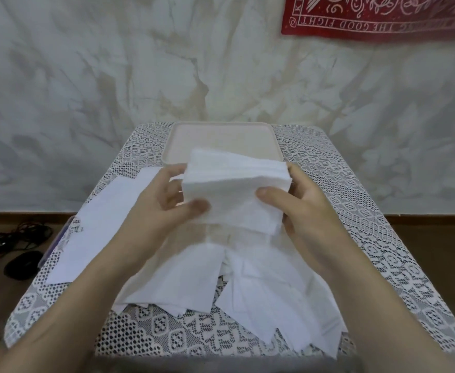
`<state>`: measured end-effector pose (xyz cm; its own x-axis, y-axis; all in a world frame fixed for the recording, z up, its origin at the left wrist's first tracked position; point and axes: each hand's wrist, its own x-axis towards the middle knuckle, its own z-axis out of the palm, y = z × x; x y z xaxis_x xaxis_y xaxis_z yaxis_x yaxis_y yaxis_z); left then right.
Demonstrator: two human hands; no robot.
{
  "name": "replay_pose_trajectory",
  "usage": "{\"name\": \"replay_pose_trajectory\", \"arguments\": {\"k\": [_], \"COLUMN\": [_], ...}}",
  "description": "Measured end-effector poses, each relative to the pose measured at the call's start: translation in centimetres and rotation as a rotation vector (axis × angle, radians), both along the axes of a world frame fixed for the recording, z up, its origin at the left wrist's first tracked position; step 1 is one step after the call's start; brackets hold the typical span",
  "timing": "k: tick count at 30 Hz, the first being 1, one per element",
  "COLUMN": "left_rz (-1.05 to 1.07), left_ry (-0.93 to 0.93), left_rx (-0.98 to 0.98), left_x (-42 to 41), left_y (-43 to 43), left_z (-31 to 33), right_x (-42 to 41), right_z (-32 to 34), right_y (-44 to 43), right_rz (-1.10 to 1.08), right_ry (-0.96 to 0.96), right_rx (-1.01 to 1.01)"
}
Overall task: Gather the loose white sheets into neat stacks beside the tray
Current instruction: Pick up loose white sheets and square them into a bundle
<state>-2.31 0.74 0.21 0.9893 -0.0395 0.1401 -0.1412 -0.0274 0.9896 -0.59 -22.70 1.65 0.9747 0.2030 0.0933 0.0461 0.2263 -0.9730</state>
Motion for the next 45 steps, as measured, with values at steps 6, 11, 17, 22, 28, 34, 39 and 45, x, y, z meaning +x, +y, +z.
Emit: {"name": "replay_pose_trajectory", "arguments": {"k": [6, 11, 17, 22, 28, 34, 39, 45], "left_rz": [-0.087, -0.074, -0.052, -0.034, -0.017, -0.096, -0.004, -0.021], "left_ry": [0.010, -0.004, -0.051, -0.067, 0.041, 0.071, 0.034, 0.172], "left_rx": [0.130, -0.037, 0.027, -0.110, -0.310, -0.007, 0.012, -0.072], "left_x": [0.0, 0.4, 0.7, 0.9, 0.4, -0.4, -1.1, -2.2], "left_y": [-1.4, -2.6, -2.3, -2.6, -2.9, -2.2, -2.7, -3.6], "left_z": [-0.6, -1.5, -2.0, -1.0, -0.7, -0.3, -0.1, -1.1], "right_x": [-0.1, -0.2, 0.1, 0.4, -0.7, -0.9, -1.8, -1.7], "right_z": [-2.0, -2.7, -2.2, -1.1, -1.1, 0.1, -0.3, -1.4], "right_y": [0.0, 0.3, -0.5, -1.2, -0.5, -2.4, -0.4, 2.2], "right_rz": [0.059, 0.065, 0.118, 0.038, 0.097, 0.256, 0.201, -0.008], "right_ry": [-0.110, -0.139, -0.115, -0.202, 0.047, 0.184, 0.098, 0.042], "right_rx": [-0.357, -0.388, -0.425, -0.265, 0.024, -0.156, -0.322, -0.257]}}
